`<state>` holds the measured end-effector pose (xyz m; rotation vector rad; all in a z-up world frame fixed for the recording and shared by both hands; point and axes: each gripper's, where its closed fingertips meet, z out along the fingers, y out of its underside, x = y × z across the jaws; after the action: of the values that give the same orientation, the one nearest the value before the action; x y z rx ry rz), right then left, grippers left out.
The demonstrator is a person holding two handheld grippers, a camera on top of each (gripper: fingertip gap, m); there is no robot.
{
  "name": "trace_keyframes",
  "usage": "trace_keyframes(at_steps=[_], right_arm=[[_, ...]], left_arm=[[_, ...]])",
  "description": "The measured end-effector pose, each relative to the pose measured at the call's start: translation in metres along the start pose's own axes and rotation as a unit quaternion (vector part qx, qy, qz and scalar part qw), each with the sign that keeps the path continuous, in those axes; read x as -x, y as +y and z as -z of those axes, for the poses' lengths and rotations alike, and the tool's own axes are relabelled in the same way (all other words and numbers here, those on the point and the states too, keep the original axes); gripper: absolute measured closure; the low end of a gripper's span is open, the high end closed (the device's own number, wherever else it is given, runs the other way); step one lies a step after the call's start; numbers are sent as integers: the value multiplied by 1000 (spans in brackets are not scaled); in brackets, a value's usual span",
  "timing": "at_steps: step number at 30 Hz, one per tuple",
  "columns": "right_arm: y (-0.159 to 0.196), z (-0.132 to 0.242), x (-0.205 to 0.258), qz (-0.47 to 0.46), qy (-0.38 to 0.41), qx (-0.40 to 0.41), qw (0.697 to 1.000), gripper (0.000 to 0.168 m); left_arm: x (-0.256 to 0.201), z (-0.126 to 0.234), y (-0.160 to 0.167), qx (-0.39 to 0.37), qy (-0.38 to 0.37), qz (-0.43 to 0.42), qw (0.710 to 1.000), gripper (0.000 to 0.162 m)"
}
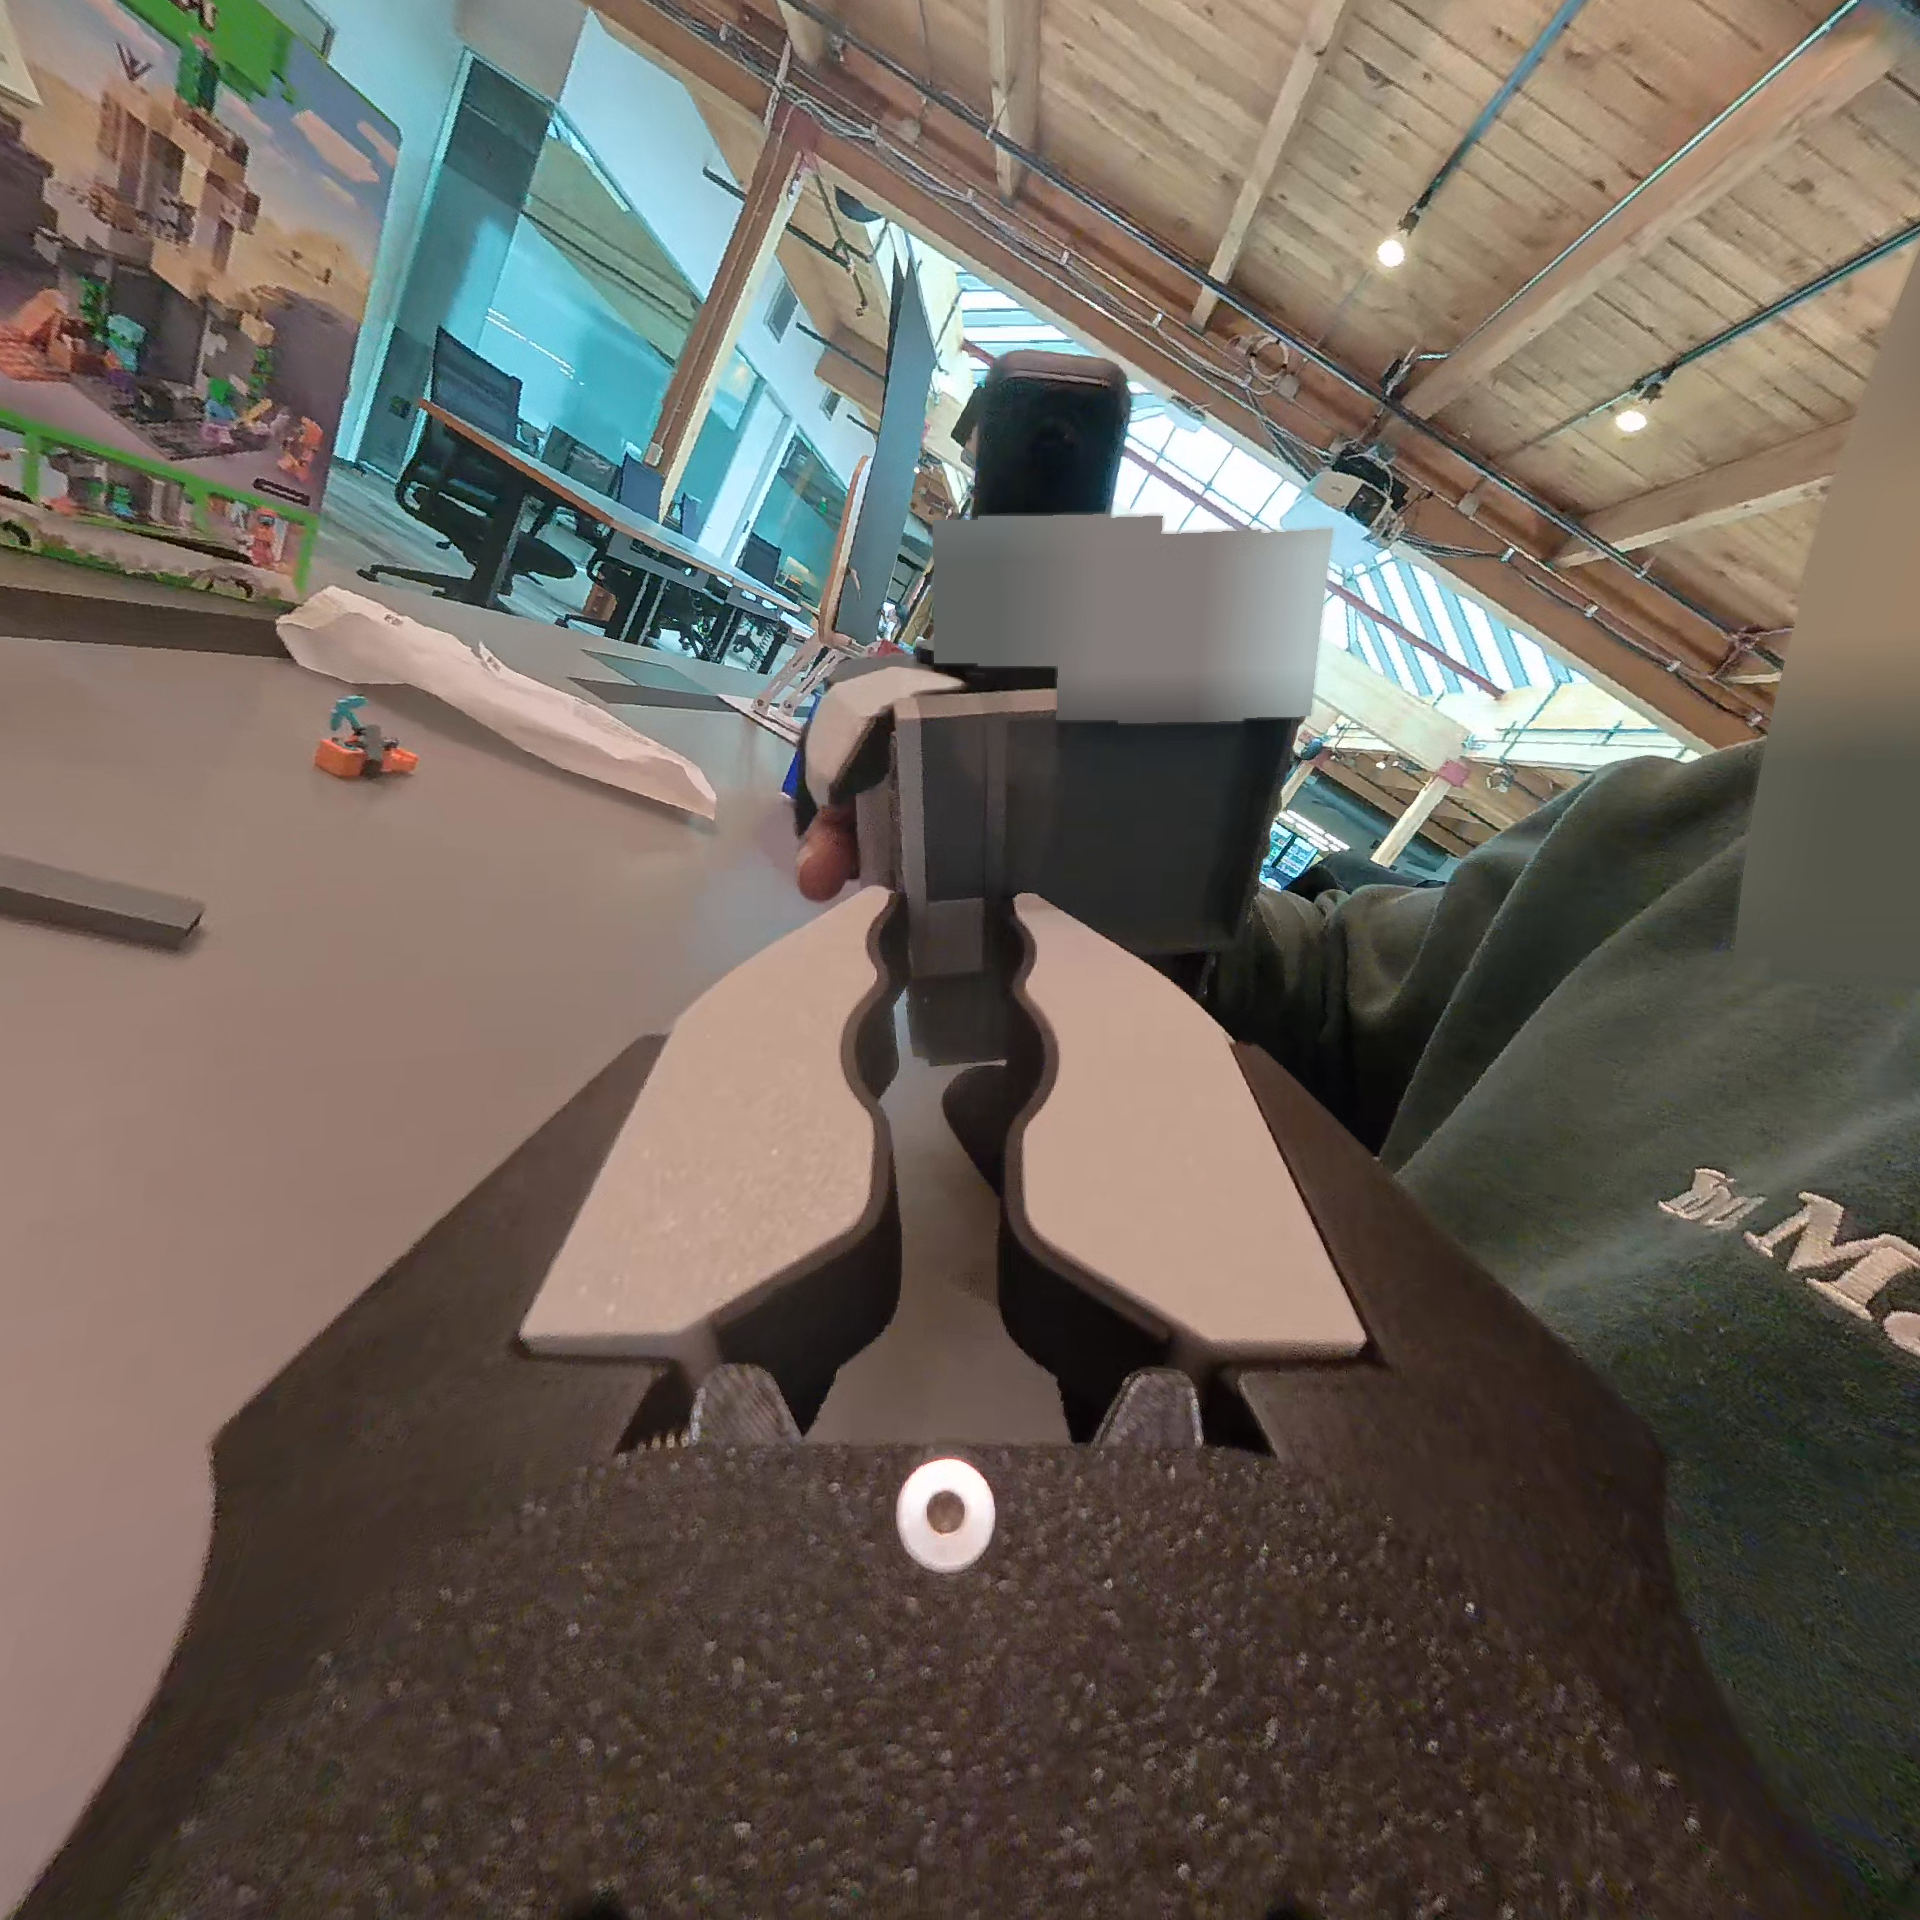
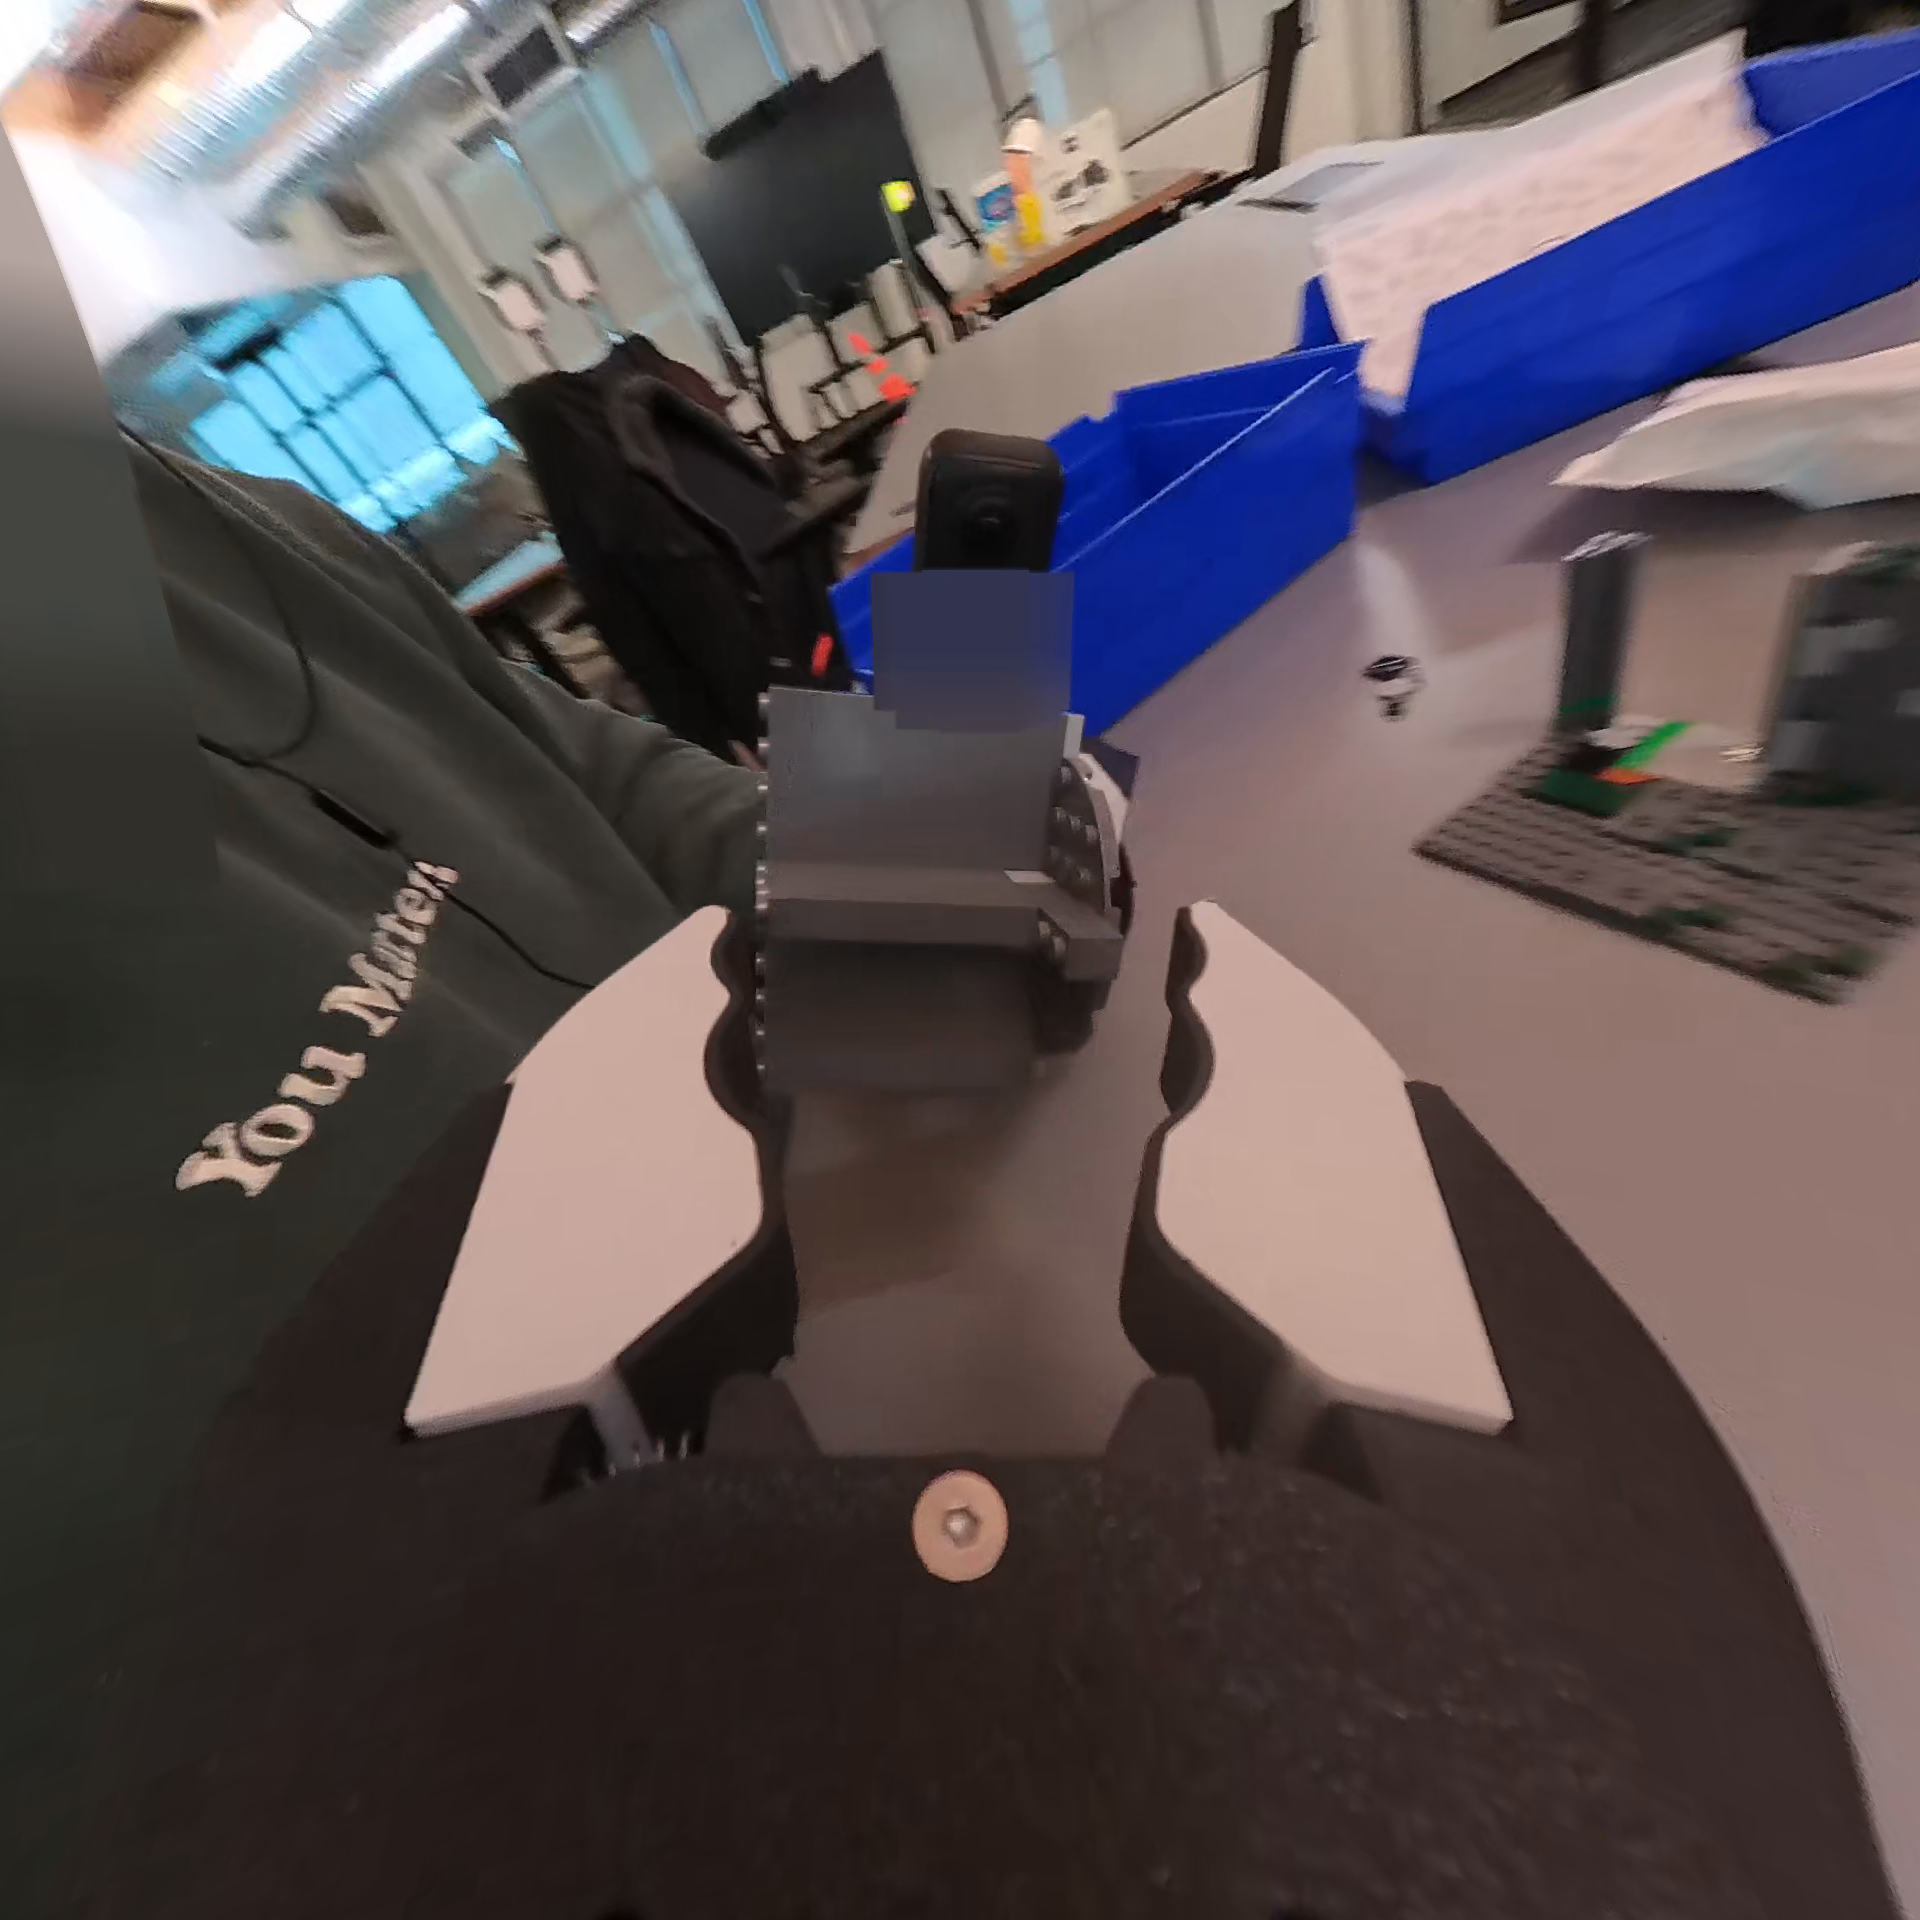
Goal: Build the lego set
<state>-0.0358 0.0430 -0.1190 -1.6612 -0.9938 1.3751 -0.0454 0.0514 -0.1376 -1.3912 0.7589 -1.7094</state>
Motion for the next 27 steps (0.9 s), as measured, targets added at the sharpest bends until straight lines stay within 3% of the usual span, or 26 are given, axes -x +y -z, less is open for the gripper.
trace_keyframes(at_steps=[4, 16, 27], right_arm=[[-1, -5, 8, -14, -39, -9, 999, 101], [0, -6, 7, 9, -23, -37, 999, 102], [5, -5, 6, 57, -10, -40, 998, 102]], left_arm=[[-4, 0, -1, 0, 6, -8, 1000, 146], [-3, 1, 3, 16, -11, -41, 999, 146], [-1, 1, 3, 15, -7, -15, 1000, 147]])
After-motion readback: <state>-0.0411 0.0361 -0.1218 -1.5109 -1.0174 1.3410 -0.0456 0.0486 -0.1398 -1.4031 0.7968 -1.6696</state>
